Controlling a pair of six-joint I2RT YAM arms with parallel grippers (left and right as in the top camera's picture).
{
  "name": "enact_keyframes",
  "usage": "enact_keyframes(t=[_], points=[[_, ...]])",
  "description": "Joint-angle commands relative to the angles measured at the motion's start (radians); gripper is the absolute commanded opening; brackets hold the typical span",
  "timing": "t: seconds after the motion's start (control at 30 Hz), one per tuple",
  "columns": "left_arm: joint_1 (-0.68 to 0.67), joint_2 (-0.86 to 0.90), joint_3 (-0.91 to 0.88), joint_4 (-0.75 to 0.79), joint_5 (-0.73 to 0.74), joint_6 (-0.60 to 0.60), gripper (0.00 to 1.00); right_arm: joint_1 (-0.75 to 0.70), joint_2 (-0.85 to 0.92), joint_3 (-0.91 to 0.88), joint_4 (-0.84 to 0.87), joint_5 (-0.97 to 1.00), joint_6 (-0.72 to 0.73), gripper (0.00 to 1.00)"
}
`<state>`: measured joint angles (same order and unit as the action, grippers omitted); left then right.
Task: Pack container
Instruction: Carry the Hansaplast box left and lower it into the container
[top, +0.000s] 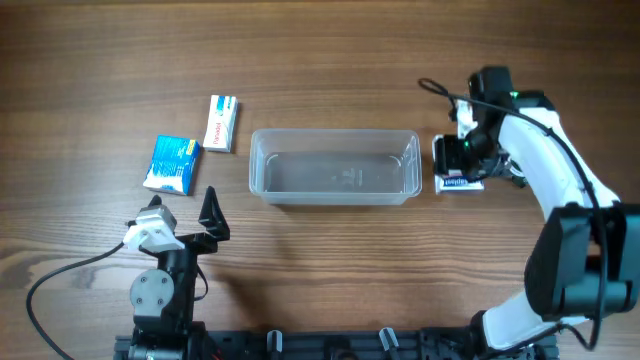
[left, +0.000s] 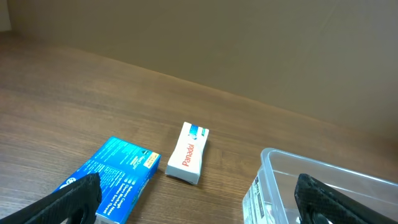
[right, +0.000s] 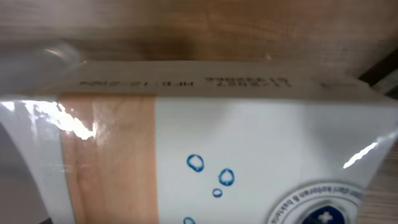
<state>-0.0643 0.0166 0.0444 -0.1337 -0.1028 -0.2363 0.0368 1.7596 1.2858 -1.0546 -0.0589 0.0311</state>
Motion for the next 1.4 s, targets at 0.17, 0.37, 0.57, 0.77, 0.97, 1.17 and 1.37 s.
enact_keyframes(t=[0.17, 0.37, 0.57, 0.77, 0.97, 1.17, 1.37], points=[[0.005, -0.002, -0.007, 0.003, 0.009, 0.023, 1.00, 0.119, -0.157, 0.251, -0.052, -0.068, 0.167, 0.68], [0.005, -0.002, -0.007, 0.003, 0.009, 0.023, 1.00, 0.308, -0.138, 0.247, -0.006, -0.036, 0.255, 0.69], [0.005, -0.002, -0.007, 0.003, 0.009, 0.023, 1.00, 0.373, -0.129, 0.190, -0.008, -0.007, 0.344, 0.67], [0.005, -0.002, -0.007, 0.003, 0.009, 0.023, 1.00, 0.373, -0.129, 0.054, 0.089, -0.008, 0.390, 0.66], [0.005, -0.002, -0.007, 0.003, 0.009, 0.023, 1.00, 0.373, -0.129, -0.040, 0.187, -0.008, 0.388, 0.66], [0.005, -0.002, -0.007, 0.003, 0.009, 0.023, 1.00, 0.373, -0.129, -0.071, 0.230, 0.011, 0.360, 0.66], [0.005, -0.002, -0.007, 0.003, 0.009, 0.023, 1.00, 0.373, -0.125, -0.078, 0.218, 0.033, 0.336, 0.66]])
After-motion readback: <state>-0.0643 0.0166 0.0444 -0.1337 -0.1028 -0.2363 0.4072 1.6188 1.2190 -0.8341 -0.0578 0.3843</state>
